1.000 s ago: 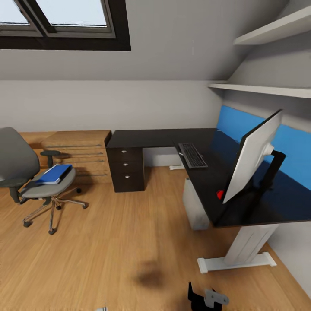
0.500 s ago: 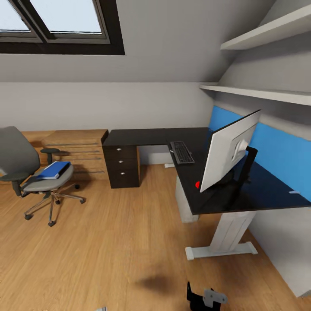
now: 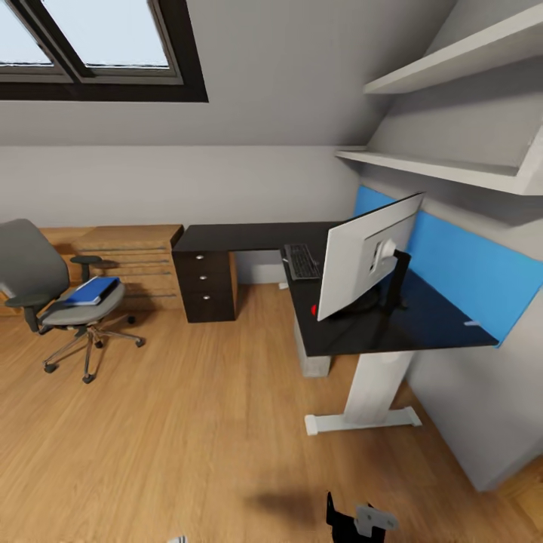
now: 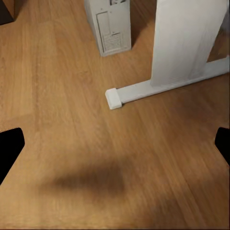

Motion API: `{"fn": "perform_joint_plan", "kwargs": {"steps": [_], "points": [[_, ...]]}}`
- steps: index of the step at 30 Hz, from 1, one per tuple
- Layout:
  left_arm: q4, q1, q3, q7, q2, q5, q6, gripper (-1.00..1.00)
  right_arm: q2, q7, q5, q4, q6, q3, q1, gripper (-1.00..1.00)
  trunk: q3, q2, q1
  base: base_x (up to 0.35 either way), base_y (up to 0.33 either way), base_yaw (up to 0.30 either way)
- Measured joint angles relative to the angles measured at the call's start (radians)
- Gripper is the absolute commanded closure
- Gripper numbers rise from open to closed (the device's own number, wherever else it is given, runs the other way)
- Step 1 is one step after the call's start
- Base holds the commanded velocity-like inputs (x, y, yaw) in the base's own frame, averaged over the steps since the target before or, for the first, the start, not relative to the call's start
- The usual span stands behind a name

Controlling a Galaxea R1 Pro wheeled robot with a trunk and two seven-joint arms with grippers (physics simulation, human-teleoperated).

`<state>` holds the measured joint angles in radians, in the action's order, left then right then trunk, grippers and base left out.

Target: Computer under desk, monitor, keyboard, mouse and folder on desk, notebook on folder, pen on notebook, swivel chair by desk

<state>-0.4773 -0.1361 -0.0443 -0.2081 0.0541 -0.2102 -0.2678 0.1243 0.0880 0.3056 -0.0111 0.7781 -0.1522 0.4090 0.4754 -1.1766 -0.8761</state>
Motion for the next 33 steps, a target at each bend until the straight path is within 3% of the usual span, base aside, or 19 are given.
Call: {"fn": "perform_joint_plan", "kwargs": {"steps": [7,28,33], "points": [[0.0,0.0,0.0,-0.001,0.0,-0.001,-0.001,-1.0,0.001,0.0,-0.004,0.0,0.0,0.0,0.0,-1.0,-0.022,0.049,0.027,-0.188,-0.177,0.0],[0.006,0.0,0.0,0.009,-0.002,-0.004,0.004,-1.0,0.001,0.0,-0.002,0.0,-0.001,0.0,0.0,-1.0,-0.088,0.196,0.108,-0.007,-0.006,0.0],[0.036,0.001,-0.001,0.01,0.001,-0.002,0.034,-1.0,0.001,0.0,-0.002,0.0,-0.009,0.0,0.0,-1.0,-0.104,0.231,0.127,0.0,0.0,0.0]]}}
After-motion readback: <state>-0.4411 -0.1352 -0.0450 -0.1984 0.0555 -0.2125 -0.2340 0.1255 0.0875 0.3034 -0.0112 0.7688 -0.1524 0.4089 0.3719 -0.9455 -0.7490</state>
